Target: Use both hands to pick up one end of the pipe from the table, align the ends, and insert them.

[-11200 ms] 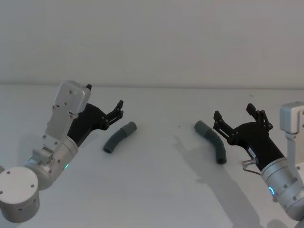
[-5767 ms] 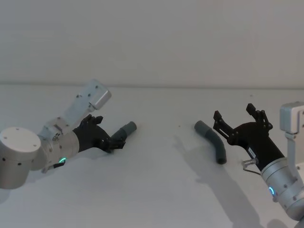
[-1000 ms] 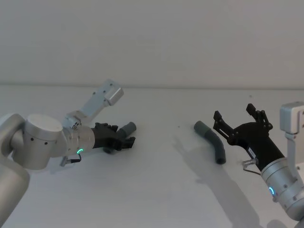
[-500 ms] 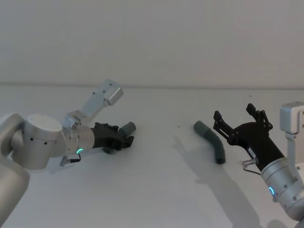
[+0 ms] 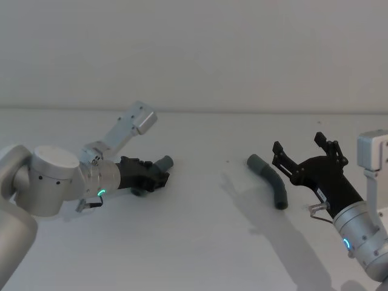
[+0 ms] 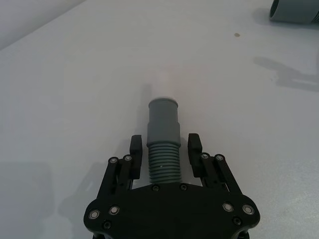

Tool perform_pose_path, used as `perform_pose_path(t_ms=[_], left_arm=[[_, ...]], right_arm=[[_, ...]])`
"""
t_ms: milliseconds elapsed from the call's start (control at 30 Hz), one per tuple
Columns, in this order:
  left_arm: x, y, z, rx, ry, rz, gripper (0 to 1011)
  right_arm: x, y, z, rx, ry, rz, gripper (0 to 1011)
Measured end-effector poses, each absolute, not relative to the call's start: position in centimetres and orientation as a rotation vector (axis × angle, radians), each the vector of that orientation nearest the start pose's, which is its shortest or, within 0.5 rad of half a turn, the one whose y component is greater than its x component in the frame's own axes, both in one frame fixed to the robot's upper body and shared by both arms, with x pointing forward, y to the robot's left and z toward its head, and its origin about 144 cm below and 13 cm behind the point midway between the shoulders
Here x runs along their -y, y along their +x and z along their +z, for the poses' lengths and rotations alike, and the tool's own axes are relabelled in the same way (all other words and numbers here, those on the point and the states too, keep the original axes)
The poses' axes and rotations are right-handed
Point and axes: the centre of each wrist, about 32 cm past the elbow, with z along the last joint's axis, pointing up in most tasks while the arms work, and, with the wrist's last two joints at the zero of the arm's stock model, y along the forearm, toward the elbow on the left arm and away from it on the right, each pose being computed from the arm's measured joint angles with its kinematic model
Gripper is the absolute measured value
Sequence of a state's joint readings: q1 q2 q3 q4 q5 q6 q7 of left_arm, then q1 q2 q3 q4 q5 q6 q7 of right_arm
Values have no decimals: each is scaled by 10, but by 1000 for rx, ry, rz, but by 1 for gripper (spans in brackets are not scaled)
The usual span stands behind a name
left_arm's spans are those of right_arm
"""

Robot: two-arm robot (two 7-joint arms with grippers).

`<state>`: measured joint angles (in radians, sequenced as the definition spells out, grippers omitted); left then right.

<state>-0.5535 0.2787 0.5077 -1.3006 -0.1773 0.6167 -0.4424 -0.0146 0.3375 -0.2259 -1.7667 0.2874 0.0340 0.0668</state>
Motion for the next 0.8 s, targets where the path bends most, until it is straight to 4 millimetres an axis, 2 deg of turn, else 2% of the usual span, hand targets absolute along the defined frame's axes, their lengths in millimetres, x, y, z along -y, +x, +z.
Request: perform_pose_path(t_ms=[800], left_arm=[[-188, 580, 1230, -169, 567, 829, 380]], right_arm=[[237, 443, 1189, 75, 26, -1230, 1003]])
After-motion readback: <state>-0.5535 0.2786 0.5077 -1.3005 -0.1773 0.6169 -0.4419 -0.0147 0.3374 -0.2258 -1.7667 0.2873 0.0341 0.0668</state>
